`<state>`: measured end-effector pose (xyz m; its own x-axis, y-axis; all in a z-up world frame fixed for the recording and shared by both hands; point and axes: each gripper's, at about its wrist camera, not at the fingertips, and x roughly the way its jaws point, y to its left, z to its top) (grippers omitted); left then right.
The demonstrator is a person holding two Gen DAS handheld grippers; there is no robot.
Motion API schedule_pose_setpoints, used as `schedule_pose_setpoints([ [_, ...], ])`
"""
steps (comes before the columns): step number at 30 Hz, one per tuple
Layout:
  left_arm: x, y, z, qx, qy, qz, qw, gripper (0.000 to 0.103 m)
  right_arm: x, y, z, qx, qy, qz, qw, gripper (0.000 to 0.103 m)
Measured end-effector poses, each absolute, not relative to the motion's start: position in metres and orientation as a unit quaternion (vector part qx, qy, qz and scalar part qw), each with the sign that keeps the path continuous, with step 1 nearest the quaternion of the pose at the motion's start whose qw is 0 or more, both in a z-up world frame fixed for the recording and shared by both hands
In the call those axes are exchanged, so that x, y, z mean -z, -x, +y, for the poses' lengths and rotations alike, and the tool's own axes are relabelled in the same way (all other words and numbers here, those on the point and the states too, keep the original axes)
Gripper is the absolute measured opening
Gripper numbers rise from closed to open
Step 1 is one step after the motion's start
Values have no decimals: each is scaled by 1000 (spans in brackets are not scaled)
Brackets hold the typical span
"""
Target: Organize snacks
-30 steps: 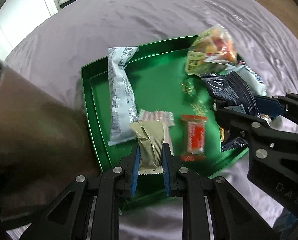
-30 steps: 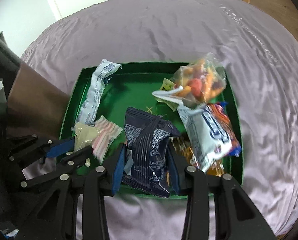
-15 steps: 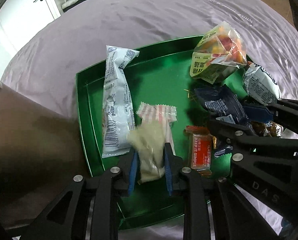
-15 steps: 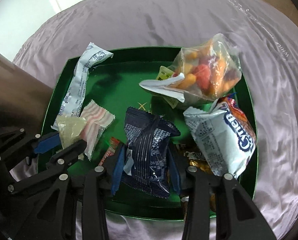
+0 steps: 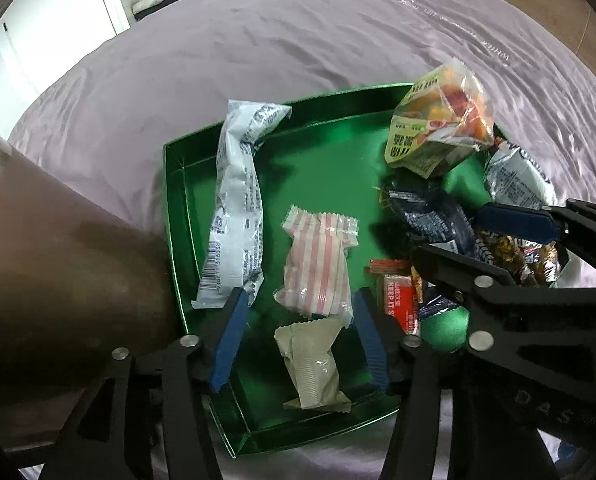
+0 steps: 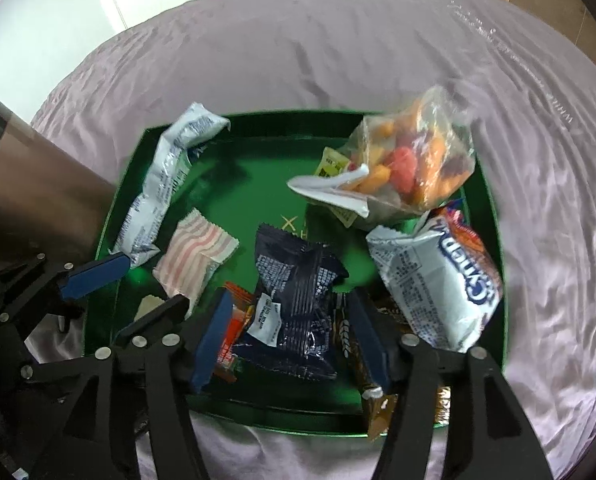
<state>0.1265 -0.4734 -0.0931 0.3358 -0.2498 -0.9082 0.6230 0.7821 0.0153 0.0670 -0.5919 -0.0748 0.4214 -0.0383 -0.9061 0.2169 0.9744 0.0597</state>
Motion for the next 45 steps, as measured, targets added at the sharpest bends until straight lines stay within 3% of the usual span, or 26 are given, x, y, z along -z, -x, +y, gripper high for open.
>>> schedule_pose_setpoints([
  [9, 72, -113, -465, 293, -169, 486, 806, 53, 36, -33, -588, 117, -57, 501, 856, 32],
  [10, 70, -111, -464, 298, -167, 485, 805, 53, 32, -27, -588, 123, -58, 497, 857, 41],
  [11, 67, -108, -465, 304, -165, 484, 804, 53, 27, -19, -589, 133, -59, 492, 858, 56],
  [12, 64, -106, -467, 309, -164, 482, 804, 54, 22, -10, -589, 143, -62, 487, 859, 61],
  [19, 40, -60, -451, 355, -158, 457, 800, 54, 0, 48, -576, 191, -70, 464, 862, 65],
  [22, 32, -39, -433, 365, -148, 443, 806, 54, -5, 69, -567, 204, -67, 455, 864, 92],
  [35, 16, 27, -327, 320, -121, 372, 863, 59, 4, 141, -490, 173, -73, 388, 902, 94],
  [39, 4, 43, -292, 294, -128, 349, 880, 83, -2, 156, -461, 154, -84, 373, 911, 95],
  [45, -6, 53, -254, 266, -118, 340, 894, 83, -16, 176, -426, 137, -68, 363, 919, 98],
])
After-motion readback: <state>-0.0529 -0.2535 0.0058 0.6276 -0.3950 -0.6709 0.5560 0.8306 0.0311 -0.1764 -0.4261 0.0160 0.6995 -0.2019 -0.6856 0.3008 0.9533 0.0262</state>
